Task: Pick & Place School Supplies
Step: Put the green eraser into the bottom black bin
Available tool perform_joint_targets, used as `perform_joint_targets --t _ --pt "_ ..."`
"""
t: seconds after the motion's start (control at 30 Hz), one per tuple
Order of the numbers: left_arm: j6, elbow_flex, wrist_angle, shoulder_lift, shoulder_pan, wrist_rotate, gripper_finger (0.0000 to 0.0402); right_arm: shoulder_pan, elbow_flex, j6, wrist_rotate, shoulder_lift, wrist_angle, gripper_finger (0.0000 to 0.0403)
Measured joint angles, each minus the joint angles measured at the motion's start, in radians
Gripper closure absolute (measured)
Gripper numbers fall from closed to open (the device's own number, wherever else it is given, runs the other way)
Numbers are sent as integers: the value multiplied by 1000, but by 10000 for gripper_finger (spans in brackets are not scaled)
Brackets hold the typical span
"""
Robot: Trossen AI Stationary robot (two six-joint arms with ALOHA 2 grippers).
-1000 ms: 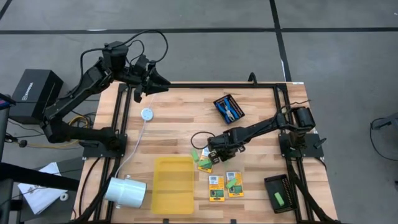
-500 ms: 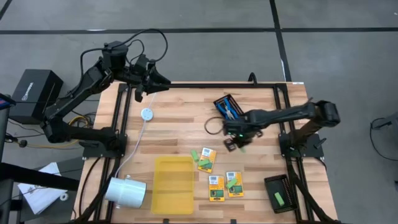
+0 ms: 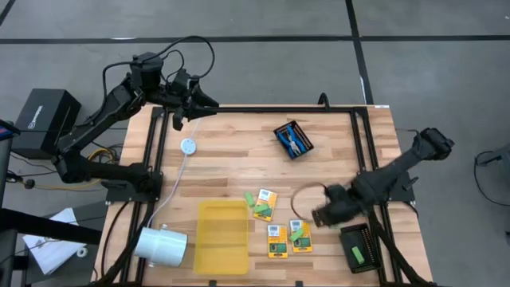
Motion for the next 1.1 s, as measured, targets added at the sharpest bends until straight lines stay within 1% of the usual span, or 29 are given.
perform_joint_targets --t 0.13,0.2,0.27,0.37,0.63,0.93,1.03,1.1 --pt "0 0 4 0 0 0 259 143 0 221 -3 40 52 381" --pt "0 0 8 0 0 0 259 195 0 272 -19 68 80 381" --pt "0 0 8 0 0 0 259 220 0 285 -76 105 100 381" --pt "0 0 8 0 0 0 259 239 -1 295 -102 146 106 381" --pt "-3 0 8 0 0 1 259 239 0 306 -101 209 107 381" --pt "-3 0 7 0 0 1 259 306 0 315 -121 278 82 381" --pt "-3 0 7 0 0 1 259 330 -22 320 -126 300 109 381" --pt "-3 0 7 0 0 1 259 344 -53 321 -129 306 178 381"
